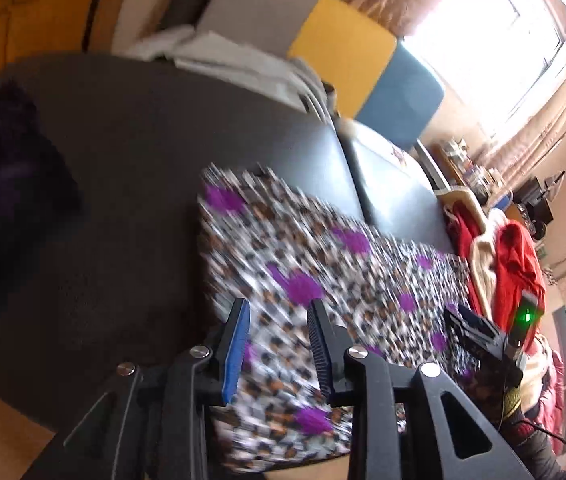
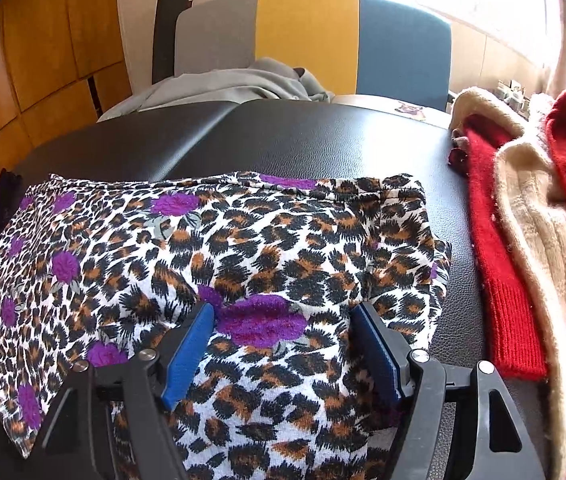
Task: Fold clothes
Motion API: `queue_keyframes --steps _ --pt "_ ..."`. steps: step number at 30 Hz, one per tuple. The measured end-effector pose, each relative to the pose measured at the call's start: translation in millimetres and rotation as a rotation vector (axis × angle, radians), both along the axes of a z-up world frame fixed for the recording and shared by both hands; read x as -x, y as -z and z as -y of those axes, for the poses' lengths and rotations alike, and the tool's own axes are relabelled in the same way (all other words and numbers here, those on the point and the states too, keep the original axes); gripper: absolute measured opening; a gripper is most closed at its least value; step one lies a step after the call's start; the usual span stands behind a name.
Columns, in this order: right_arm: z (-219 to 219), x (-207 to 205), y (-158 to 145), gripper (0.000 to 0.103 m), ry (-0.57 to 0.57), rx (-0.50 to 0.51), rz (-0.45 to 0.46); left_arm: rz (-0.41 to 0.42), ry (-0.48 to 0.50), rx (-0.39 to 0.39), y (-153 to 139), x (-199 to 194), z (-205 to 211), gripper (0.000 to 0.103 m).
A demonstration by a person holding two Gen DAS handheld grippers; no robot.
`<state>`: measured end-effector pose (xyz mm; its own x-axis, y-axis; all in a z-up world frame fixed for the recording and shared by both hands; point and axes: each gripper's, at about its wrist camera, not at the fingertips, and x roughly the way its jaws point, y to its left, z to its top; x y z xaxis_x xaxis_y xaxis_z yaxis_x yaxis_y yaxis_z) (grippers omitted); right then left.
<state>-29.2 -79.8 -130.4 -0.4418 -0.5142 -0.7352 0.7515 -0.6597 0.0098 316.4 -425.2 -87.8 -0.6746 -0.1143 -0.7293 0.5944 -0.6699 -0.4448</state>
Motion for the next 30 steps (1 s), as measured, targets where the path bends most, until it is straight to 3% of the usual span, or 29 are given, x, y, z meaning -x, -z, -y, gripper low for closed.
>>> queue_keyframes --steps 4,10,17,19,20,23,25,30 --pt "0 0 2 0.074 0.000 0.005 -0.007 -0.007 0.019 -0.088 9 -7 39 0.035" --pt "0 3 2 0.074 -0.003 0.011 -0.010 -0.029 0.099 -0.275 54 24 75 0.035" --pt "2 7 3 0.076 -0.006 0.024 -0.007 -0.091 0.214 -0.309 71 66 89 0.036" --pt "3 9 3 0.076 -0.005 0.028 -0.005 -0.133 0.239 -0.339 74 77 88 0.049" --pt "3 9 3 0.076 -0.004 0.030 -0.004 -0.146 0.253 -0.352 75 83 86 0.049" --pt "3 9 4 0.076 -0.001 0.037 -0.002 -0.128 0.276 -0.346 74 100 76 0.040" --pt "2 9 4 0.077 0.000 0.041 -0.001 -0.087 0.250 -0.317 75 106 69 0.011" --pt "3 10 2 0.077 -0.013 0.034 0.026 -0.083 0.142 -0.289 65 94 70 0.009"
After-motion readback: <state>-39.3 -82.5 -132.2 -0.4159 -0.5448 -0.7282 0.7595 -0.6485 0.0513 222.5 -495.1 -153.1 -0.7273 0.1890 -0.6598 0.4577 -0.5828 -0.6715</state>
